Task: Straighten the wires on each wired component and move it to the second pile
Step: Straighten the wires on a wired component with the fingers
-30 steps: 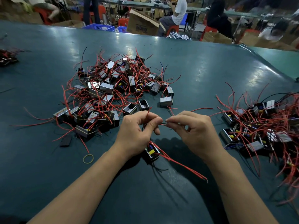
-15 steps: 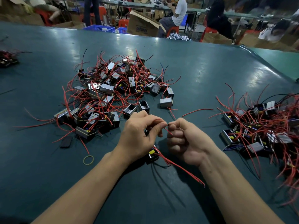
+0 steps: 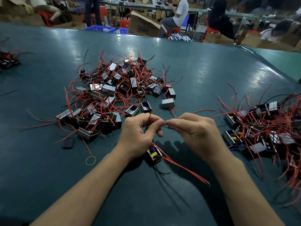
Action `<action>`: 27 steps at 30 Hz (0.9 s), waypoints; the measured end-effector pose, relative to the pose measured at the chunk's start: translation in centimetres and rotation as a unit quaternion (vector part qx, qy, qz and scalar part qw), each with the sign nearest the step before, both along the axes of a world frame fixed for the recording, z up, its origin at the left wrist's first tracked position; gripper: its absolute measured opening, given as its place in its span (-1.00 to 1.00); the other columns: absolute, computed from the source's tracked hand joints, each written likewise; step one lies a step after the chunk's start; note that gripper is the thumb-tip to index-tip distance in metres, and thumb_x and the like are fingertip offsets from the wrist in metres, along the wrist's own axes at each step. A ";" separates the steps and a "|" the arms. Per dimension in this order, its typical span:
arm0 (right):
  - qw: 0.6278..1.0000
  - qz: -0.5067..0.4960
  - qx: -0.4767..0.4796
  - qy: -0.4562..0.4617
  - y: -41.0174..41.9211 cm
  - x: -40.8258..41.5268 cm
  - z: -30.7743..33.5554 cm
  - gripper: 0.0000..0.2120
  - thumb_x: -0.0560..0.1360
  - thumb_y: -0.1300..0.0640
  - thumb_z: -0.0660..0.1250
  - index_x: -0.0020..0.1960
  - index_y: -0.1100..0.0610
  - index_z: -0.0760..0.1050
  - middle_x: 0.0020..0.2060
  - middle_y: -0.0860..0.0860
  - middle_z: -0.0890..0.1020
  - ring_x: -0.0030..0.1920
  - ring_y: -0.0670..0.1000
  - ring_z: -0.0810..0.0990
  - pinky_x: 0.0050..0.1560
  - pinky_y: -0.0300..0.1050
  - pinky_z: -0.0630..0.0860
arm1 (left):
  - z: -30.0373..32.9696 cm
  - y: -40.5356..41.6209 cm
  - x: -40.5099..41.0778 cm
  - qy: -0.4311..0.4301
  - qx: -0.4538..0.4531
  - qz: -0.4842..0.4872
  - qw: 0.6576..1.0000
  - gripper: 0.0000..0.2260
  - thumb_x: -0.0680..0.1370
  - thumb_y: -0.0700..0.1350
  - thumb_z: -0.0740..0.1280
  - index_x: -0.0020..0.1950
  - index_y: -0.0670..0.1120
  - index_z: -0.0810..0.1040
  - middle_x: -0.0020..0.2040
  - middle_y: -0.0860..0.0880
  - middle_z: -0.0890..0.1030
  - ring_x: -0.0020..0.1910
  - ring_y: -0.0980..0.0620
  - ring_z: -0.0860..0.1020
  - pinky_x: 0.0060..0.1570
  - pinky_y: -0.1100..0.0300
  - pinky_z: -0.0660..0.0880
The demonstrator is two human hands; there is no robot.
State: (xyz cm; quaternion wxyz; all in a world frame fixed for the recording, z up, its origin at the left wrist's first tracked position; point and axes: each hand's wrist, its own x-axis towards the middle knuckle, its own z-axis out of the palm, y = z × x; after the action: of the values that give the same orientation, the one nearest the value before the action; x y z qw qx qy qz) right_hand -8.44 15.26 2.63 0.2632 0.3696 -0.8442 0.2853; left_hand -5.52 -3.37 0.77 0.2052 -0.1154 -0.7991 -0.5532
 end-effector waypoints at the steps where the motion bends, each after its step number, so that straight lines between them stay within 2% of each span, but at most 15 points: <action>1: 1.000 0.001 0.009 0.009 0.0 0.0 0.1 -0.88 0.49 0.14 0.42 -0.03 0.11 0.71 -0.32 0.04 0.62 -0.40 0.16 0.57 -0.44 0.02 0.51 | 0.0 0.0 0.0 0.000 0.000 0.002 1.000 -0.91 0.55 -0.17 0.40 -0.14 -0.11 0.66 -0.36 0.03 0.65 -0.32 0.14 0.61 -0.12 0.31 0.50; 6: 0.998 -0.018 0.054 0.008 -1.0 0.4 0.2 -0.78 0.52 0.16 0.32 -0.26 0.21 0.57 -0.42 0.02 0.45 -0.45 0.14 0.41 -0.49 0.01 0.42 | 0.1 0.0 -0.1 0.013 -0.015 -0.001 1.000 -0.91 0.55 -0.20 0.40 -0.15 -0.12 0.66 -0.38 0.03 0.64 -0.33 0.13 0.60 -0.15 0.23 0.52; 8: 0.997 -0.046 0.028 -0.047 -1.4 0.7 0.0 -0.73 0.52 0.13 0.29 -0.32 0.22 0.50 -0.46 -0.01 0.43 -0.45 0.10 0.41 -0.45 -0.01 0.39 | 0.1 0.2 -0.1 0.043 -0.043 -0.002 0.998 -0.90 0.54 -0.18 0.40 -0.16 -0.10 0.67 -0.37 0.08 0.63 -0.30 0.05 0.60 -0.13 0.08 0.53; 10: 0.980 -0.089 -0.058 -0.168 -2.5 1.1 0.0 -0.67 0.52 0.13 0.28 -0.40 0.18 0.48 -0.56 -0.09 0.37 -0.51 -0.02 0.33 -0.47 -0.10 0.28 | 0.2 0.3 -0.1 0.081 -0.071 0.011 0.994 -0.90 0.53 -0.17 0.40 -0.18 -0.08 0.67 -0.36 0.11 0.62 -0.26 0.01 0.58 -0.12 0.02 0.50; 11: 0.947 -0.103 -0.139 -0.271 -2.9 1.2 0.1 -0.64 0.50 0.16 0.29 -0.46 0.15 0.46 -0.59 -0.10 0.34 -0.53 -0.05 0.27 -0.51 -0.14 0.20 | 0.3 0.4 -0.1 0.101 -0.086 0.021 0.991 -0.90 0.52 -0.17 0.40 -0.18 -0.08 0.66 -0.35 0.11 0.62 -0.25 0.00 0.56 -0.11 0.04 0.49; 12: 0.884 -0.107 -0.232 -0.392 -3.2 1.2 0.4 -0.62 0.49 0.19 0.28 -0.51 0.12 0.44 -0.60 -0.10 0.30 -0.55 -0.06 0.21 -0.53 -0.19 0.13 | 0.3 0.4 -0.1 0.121 -0.100 0.032 0.987 -0.92 0.52 -0.18 0.41 -0.17 -0.08 0.67 -0.35 0.11 0.62 -0.24 -0.01 0.55 -0.11 0.08 0.48; 14: 0.696 -0.067 -0.363 -0.615 -3.2 0.8 0.7 -0.62 0.49 0.19 0.21 -0.50 0.06 0.38 -0.61 -0.10 0.22 -0.59 -0.09 0.11 -0.54 -0.27 0.02 | 0.3 0.6 0.0 0.153 -0.126 0.046 0.979 -0.94 0.51 -0.18 0.42 -0.14 -0.09 0.68 -0.34 0.11 0.61 -0.25 0.01 0.53 -0.10 0.15 0.46; 15: 0.616 -0.040 -0.401 -0.677 -3.0 0.7 0.9 -0.64 0.49 0.17 0.18 -0.47 0.04 0.36 -0.60 -0.12 0.18 -0.62 -0.11 0.08 -0.56 -0.31 -0.01 | 0.3 0.7 0.0 0.161 -0.135 0.048 0.977 -0.94 0.51 -0.17 0.42 -0.13 -0.09 0.69 -0.34 0.12 0.61 -0.26 0.01 0.52 -0.11 0.17 0.45; 16: 0.570 -0.021 -0.421 -0.705 -2.8 0.7 1.1 -0.66 0.50 0.16 0.17 -0.45 0.03 0.36 -0.60 -0.12 0.16 -0.64 -0.13 0.06 -0.59 -0.34 -0.01 | 0.2 0.8 0.0 0.162 -0.138 0.049 0.976 -0.94 0.51 -0.17 0.42 -0.13 -0.09 0.69 -0.34 0.12 0.61 -0.26 0.01 0.52 -0.11 0.16 0.45; 17: 0.568 -0.014 -0.423 -0.706 -2.7 0.8 1.3 -0.65 0.52 0.14 0.18 -0.45 0.04 0.38 -0.59 -0.12 0.17 -0.64 -0.13 0.07 -0.61 -0.34 0.02 | 0.2 0.9 -0.1 0.156 -0.134 0.050 0.977 -0.94 0.51 -0.17 0.42 -0.13 -0.10 0.69 -0.34 0.12 0.61 -0.26 0.01 0.52 -0.11 0.14 0.46; 18: 0.629 -0.023 -0.397 -0.668 -2.7 1.0 1.3 -0.62 0.55 0.12 0.22 -0.44 0.05 0.43 -0.58 -0.10 0.22 -0.63 -0.12 0.11 -0.61 -0.32 0.06 | 0.1 0.8 -0.2 0.145 -0.122 0.051 0.981 -0.93 0.51 -0.17 0.41 -0.14 -0.10 0.68 -0.33 0.12 0.62 -0.25 0.01 0.54 -0.11 0.10 0.47; 20: 0.846 -0.054 -0.250 -0.469 -2.6 1.4 0.8 -0.67 0.58 0.06 0.30 -0.35 0.07 0.54 -0.53 -0.09 0.40 -0.56 -0.10 0.30 -0.54 -0.22 0.25 | -0.1 0.6 -0.5 0.110 -0.080 0.051 0.989 -0.92 0.53 -0.17 0.40 -0.15 -0.09 0.67 -0.33 0.11 0.62 -0.25 0.03 0.57 -0.12 0.05 0.50; 21: 0.925 -0.072 -0.155 -0.340 -2.4 1.4 0.5 -0.75 0.56 0.03 0.34 -0.26 0.07 0.59 -0.47 -0.10 0.50 -0.48 -0.10 0.39 -0.44 -0.19 0.35 | -0.1 0.4 -0.5 0.094 -0.060 0.050 0.992 -0.92 0.54 -0.18 0.40 -0.15 -0.09 0.67 -0.34 0.10 0.63 -0.25 0.05 0.59 -0.13 0.05 0.51; 23: 0.979 -0.081 -0.069 -0.176 -1.8 0.9 0.2 -0.88 0.52 0.05 0.40 -0.13 0.09 0.62 -0.33 -0.10 0.59 -0.37 -0.08 0.48 -0.28 -0.10 0.48 | -0.2 0.3 -0.5 0.071 -0.033 0.054 0.995 -0.92 0.54 -0.18 0.41 -0.14 -0.07 0.66 -0.35 0.09 0.64 -0.25 0.10 0.60 -0.10 0.09 0.51; 27: 0.992 -0.071 -0.059 -0.081 -1.7 0.9 -0.1 -0.93 0.52 0.15 0.41 -0.12 0.13 0.64 -0.31 -0.03 0.59 -0.38 0.02 0.50 -0.34 0.06 0.50 | -0.2 0.4 -0.5 0.056 -0.019 0.057 0.997 -0.92 0.55 -0.14 0.40 -0.14 -0.05 0.65 -0.34 0.11 0.64 -0.23 0.10 0.61 -0.07 0.16 0.50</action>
State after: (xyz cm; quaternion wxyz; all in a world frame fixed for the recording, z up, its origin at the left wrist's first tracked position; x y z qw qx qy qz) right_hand -7.53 13.57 2.53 0.2343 0.2683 -0.8687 0.3442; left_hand -5.99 -2.98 0.59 0.2782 -0.1044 -0.8019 -0.5183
